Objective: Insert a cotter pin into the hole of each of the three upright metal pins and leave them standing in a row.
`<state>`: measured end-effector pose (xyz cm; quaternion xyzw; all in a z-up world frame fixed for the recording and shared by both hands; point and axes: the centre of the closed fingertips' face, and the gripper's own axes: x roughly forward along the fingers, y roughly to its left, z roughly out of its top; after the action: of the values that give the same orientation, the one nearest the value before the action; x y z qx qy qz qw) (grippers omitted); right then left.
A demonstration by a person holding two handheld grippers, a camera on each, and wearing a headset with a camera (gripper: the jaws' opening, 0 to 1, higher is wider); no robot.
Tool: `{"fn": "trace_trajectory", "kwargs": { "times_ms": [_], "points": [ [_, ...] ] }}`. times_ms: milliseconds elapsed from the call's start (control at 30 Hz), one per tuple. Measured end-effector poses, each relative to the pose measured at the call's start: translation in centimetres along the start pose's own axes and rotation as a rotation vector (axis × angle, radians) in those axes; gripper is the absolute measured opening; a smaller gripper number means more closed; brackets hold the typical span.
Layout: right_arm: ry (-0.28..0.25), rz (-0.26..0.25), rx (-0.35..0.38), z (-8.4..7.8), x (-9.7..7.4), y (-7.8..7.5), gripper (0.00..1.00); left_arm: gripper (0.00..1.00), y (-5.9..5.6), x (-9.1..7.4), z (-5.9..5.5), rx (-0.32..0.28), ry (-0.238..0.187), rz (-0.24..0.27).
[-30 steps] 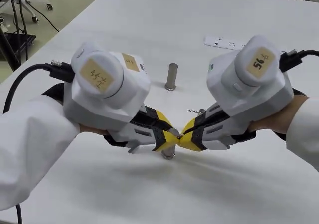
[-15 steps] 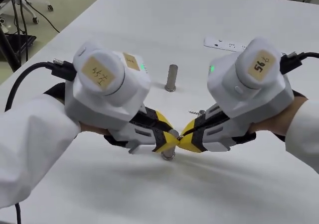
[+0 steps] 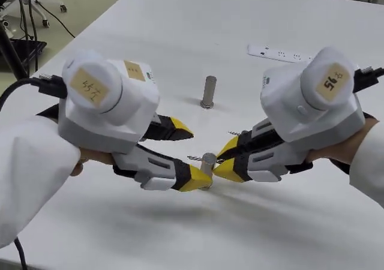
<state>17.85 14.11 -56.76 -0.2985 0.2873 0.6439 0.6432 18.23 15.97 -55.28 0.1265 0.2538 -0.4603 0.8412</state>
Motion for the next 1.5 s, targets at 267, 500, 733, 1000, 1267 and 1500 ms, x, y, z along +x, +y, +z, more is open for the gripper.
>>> {"fn": "trace_trajectory", "kwargs": {
  "times_ms": [267, 500, 733, 1000, 1267, 1500],
  "points": [
    [-0.019, 0.009, 0.056, 0.2, 0.9, 0.1, 0.1, 0.48, -0.3, -0.8, -0.7, -0.04, -0.021, 0.012],
    [-0.03, 0.013, 0.075, 0.3, 1.4, 0.1, 0.1, 0.48, -0.6, -1.0, -1.8, -0.076, -0.003, 0.005],
    [-0.036, 0.008, 0.074, 0.5, 1.6, 0.0, 0.09, 0.5, -0.6, -1.2, -2.0, -0.082, -0.011, 0.018],
    [-0.043, -0.025, 0.106, 0.7, 1.6, -0.2, 0.08, 0.72, -0.8, -1.4, -1.3, -0.051, -0.04, 0.037],
    [-0.046, -0.042, 0.111, 0.1, 1.0, -0.1, 0.07, 0.82, -1.0, -1.0, -2.0, -0.071, -0.016, 0.037],
    [-0.081, -0.066, 0.141, -0.3, -0.4, 0.1, 0.07, 0.9, -1.2, -0.5, -2.0, -0.09, -0.018, 0.026]
  ]
}}
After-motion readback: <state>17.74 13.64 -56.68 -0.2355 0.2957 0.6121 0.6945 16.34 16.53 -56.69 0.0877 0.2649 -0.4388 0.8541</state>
